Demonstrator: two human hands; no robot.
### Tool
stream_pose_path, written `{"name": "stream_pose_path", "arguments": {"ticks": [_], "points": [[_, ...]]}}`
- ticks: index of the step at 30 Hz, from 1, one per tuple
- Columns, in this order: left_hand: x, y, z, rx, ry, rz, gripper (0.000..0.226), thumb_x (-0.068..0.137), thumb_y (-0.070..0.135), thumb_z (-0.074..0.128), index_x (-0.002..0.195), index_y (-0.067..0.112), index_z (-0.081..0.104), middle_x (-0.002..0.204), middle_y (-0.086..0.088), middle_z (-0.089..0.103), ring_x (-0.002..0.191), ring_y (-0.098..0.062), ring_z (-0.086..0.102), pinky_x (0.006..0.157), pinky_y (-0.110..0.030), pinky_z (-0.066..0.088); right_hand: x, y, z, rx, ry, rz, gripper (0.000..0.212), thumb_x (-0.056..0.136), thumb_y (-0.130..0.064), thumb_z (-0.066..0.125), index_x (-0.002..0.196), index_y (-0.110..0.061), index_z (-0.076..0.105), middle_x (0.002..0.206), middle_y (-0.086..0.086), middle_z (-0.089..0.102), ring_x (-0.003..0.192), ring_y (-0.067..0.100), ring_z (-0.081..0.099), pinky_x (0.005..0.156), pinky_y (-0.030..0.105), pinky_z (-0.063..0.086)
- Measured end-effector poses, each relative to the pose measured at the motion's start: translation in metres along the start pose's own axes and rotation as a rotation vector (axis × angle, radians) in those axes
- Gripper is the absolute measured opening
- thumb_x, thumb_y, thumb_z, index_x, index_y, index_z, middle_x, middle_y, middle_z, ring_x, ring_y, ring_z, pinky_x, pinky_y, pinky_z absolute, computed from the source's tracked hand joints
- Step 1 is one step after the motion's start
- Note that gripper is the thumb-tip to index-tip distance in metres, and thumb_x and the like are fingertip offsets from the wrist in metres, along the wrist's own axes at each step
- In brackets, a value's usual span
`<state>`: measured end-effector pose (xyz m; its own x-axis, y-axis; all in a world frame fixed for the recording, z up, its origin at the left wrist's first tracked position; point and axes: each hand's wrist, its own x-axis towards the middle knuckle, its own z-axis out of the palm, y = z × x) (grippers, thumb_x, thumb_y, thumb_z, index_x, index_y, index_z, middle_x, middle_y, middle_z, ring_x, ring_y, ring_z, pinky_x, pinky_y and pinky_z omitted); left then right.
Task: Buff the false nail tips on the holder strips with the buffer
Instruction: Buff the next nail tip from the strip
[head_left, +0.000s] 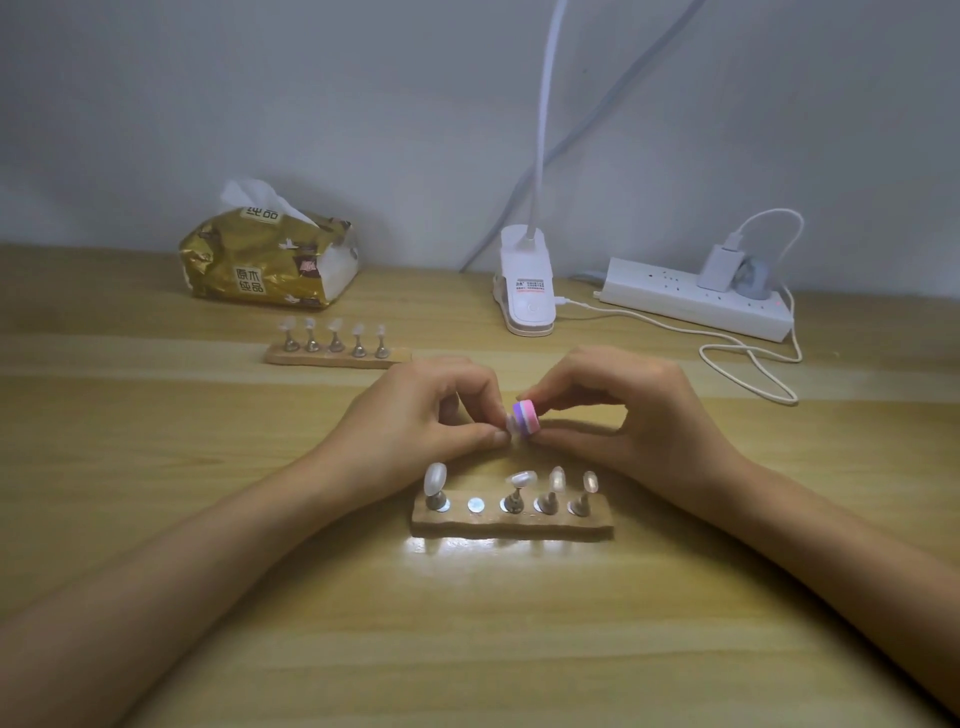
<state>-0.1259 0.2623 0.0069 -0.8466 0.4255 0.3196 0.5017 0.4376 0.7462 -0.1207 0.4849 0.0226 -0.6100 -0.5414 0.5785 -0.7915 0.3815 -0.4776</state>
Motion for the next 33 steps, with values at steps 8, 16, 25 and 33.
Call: {"name": "stream_pose_path", "arguments": {"ticks": [8, 16, 25, 33], "points": [[-0.0002, -0.0002, 0.0005, 0.000, 0.008, -0.011, 0.010, 0.070, 0.037, 0.073, 0.072, 0.029, 0.068, 0.076, 0.014, 0.061, 0.063, -0.007, 0.048, 0.065, -0.036, 0.043, -0.0006, -0.0011, 0.0022, 0.015, 0.032, -0.014, 0.014, 0.083, -0.010, 0.080, 0.093, -0.002, 0.073, 0.091, 0.000, 0.073, 0.085, 0.014, 0.071, 0.081, 0.030, 0.060], [0.0009, -0.0006, -0.0002, 0.010, 0.008, -0.016, 0.007, 0.071, 0.037, 0.073, 0.074, 0.033, 0.067, 0.079, 0.015, 0.062, 0.065, -0.007, 0.050, 0.069, -0.042, 0.048, 0.0001, 0.0013, 0.0043, -0.005, 0.047, -0.059, 0.015, 0.083, -0.010, 0.079, 0.093, 0.000, 0.074, 0.091, 0.000, 0.073, 0.085, 0.013, 0.069, 0.080, 0.027, 0.059], [-0.0001, 0.0009, 0.0008, -0.003, 0.013, -0.016, 0.010, 0.070, 0.038, 0.072, 0.074, 0.031, 0.066, 0.077, 0.014, 0.061, 0.065, -0.006, 0.049, 0.067, -0.037, 0.044, 0.0019, 0.0014, 0.0019, -0.019, 0.023, -0.034, 0.015, 0.084, -0.011, 0.077, 0.096, -0.002, 0.076, 0.090, 0.003, 0.071, 0.084, 0.012, 0.068, 0.080, 0.024, 0.057], [-0.0015, 0.0010, 0.0003, 0.005, 0.019, -0.024, 0.011, 0.070, 0.039, 0.072, 0.073, 0.030, 0.067, 0.079, 0.015, 0.062, 0.065, -0.006, 0.051, 0.069, -0.042, 0.047, 0.0007, 0.0045, 0.0005, 0.004, 0.002, -0.014, 0.016, 0.083, -0.007, 0.078, 0.097, 0.000, 0.077, 0.092, 0.007, 0.071, 0.085, 0.015, 0.070, 0.080, 0.035, 0.059]]}}
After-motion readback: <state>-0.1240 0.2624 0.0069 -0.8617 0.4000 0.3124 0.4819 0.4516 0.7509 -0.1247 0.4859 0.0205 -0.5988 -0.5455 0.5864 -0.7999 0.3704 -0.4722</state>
